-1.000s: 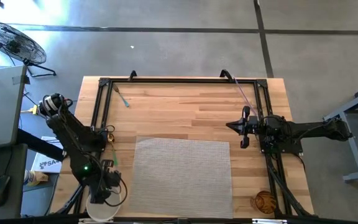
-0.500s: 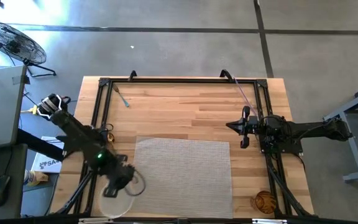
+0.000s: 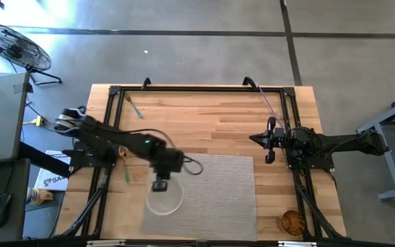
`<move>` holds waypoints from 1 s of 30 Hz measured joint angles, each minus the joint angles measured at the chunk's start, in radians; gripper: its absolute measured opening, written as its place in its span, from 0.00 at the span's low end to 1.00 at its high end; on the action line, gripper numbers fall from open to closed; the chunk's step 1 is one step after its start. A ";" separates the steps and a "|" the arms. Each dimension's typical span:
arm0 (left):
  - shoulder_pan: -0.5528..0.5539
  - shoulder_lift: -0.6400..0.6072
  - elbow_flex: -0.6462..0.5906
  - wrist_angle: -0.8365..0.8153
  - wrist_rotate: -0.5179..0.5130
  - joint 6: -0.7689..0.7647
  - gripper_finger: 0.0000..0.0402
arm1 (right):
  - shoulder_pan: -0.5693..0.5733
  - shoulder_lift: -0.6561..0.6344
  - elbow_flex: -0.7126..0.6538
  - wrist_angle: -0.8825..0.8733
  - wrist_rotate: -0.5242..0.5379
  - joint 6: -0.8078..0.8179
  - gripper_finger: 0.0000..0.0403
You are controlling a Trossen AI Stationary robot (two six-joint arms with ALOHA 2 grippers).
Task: Pick & Place Utensil
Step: Put the white bowl on the gray mat
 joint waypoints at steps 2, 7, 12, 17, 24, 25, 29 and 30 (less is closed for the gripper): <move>0.029 0.068 0.068 -0.029 0.022 0.055 0.00 | 0.000 0.000 0.000 0.000 0.000 0.000 0.01; 0.080 0.245 0.251 -0.074 0.032 0.175 0.00 | 0.000 0.000 0.000 -0.001 0.000 0.000 0.01; 0.124 0.422 0.441 -0.119 0.032 0.241 0.00 | 0.000 0.000 0.000 0.000 0.000 0.000 0.00; 0.144 0.544 0.585 -0.143 0.027 0.230 0.00 | 0.000 0.000 0.000 0.000 0.000 0.000 0.01; 0.138 0.611 0.684 -0.172 0.006 0.105 0.00 | 0.000 0.000 0.000 -0.004 0.000 0.000 0.00; 0.137 0.611 0.684 -0.176 -0.003 0.096 0.00 | 0.000 0.001 0.000 -0.003 0.000 0.000 0.00; 0.134 0.612 0.683 -0.221 -0.080 0.054 0.01 | 0.000 0.000 0.000 -0.006 0.000 0.000 0.00; 0.135 0.612 0.683 -0.230 -0.098 0.050 0.02 | 0.000 0.000 0.000 -0.006 0.000 0.000 0.01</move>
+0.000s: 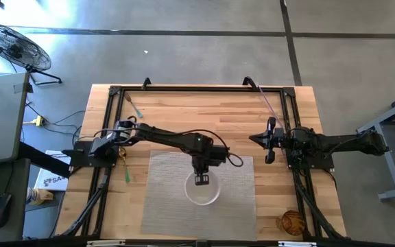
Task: Pick & Place Utensil
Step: Put the white bowl on the gray mat
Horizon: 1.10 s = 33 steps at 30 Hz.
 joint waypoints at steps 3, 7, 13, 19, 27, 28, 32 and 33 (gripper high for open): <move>0.001 0.000 -0.008 -0.004 -0.024 -0.002 0.04 | 0.000 0.000 0.000 0.000 0.000 0.000 0.01; 0.001 0.000 -0.012 -0.003 0.006 -0.001 0.02 | 0.000 0.000 0.000 0.000 0.000 0.000 0.00; 0.000 0.000 -0.013 -0.002 0.063 0.006 0.02 | 0.000 0.000 0.000 0.000 0.000 0.000 0.01; 0.000 0.000 -0.013 -0.018 0.067 0.006 0.04 | 0.000 0.000 0.000 0.000 0.000 0.000 0.01; -0.013 0.000 -0.014 -0.019 0.065 0.010 0.04 | 0.000 0.000 0.000 0.000 0.000 0.000 0.01; -0.015 0.000 -0.014 -0.019 0.067 0.019 0.04 | 0.000 0.000 0.000 0.000 0.000 0.000 0.01; -0.033 0.000 -0.014 -0.020 0.072 0.067 0.04 | 0.000 0.000 0.000 0.000 0.000 0.000 0.01; -0.035 0.000 -0.014 -0.019 0.073 0.072 0.04 | 0.000 0.000 0.000 0.000 0.000 0.000 0.00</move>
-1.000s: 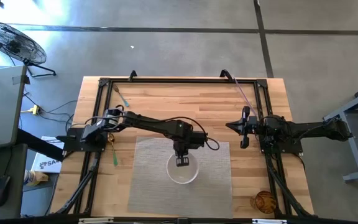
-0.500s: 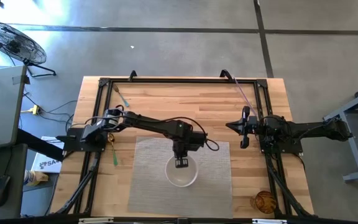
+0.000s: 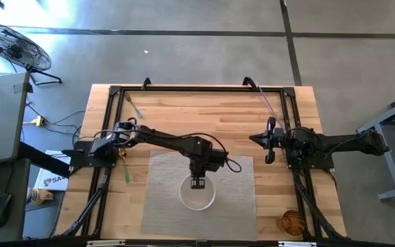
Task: Pick & Place Utensil
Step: Put the white bowl on the gray mat, then put the brown cup to the top right on the gray mat
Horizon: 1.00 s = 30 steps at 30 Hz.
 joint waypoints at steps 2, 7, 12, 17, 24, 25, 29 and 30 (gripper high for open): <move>-0.005 0.000 0.000 0.001 -0.002 0.006 0.04 | 0.000 0.000 0.000 0.000 0.000 0.000 0.00; -0.003 0.000 -0.001 0.046 -0.046 -0.003 0.04 | 0.000 0.000 0.000 0.000 0.000 0.000 0.01; -0.002 0.000 -0.001 0.045 -0.033 -0.005 0.04 | 0.000 0.000 0.000 0.000 0.000 0.000 0.01; -0.003 0.000 -0.001 0.037 0.004 0.005 0.04 | 0.000 0.000 0.000 0.000 0.000 0.000 0.00; -0.003 0.000 -0.001 0.049 0.004 0.013 0.11 | 0.000 0.000 0.000 0.000 0.000 0.000 0.01; -0.002 0.000 -0.001 0.048 0.004 0.013 0.14 | 0.000 0.000 0.000 0.000 0.000 0.000 0.01; -0.003 0.000 -0.001 0.049 -0.001 0.013 0.24 | 0.000 0.000 0.000 0.000 0.000 0.000 0.00; -0.003 0.000 -0.001 0.050 -0.001 0.013 0.26 | 0.000 0.000 0.000 0.000 0.000 0.000 0.00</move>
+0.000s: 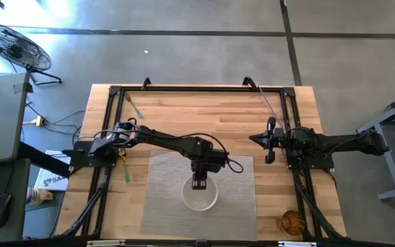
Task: Pick & Place Utensil
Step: Put the brown cup to the top right on the gray mat
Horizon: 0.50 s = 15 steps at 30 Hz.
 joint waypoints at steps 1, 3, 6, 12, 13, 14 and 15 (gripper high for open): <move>0.000 0.000 0.003 -0.002 0.000 0.000 0.28 | 0.000 0.000 0.000 0.000 0.000 0.000 0.00; 0.000 0.000 0.014 -0.005 -0.003 0.000 0.30 | 0.000 0.000 0.000 0.000 0.000 0.000 0.01; 0.000 0.000 0.043 -0.012 -0.003 0.000 0.32 | 0.000 0.000 0.000 0.000 0.000 0.000 0.01; 0.000 0.000 0.131 -0.124 -0.050 0.023 0.33 | 0.000 0.000 0.000 0.000 0.000 0.000 0.00; 0.000 -0.002 0.146 -0.140 -0.067 0.025 0.33 | 0.000 0.000 0.000 0.000 0.000 0.000 0.00; 0.000 -0.011 0.153 -0.144 -0.085 0.027 0.33 | 0.000 0.000 0.000 0.000 0.000 0.000 0.00; 0.000 -0.025 0.156 -0.147 -0.104 0.029 0.33 | 0.000 0.000 0.000 0.000 0.000 0.000 0.00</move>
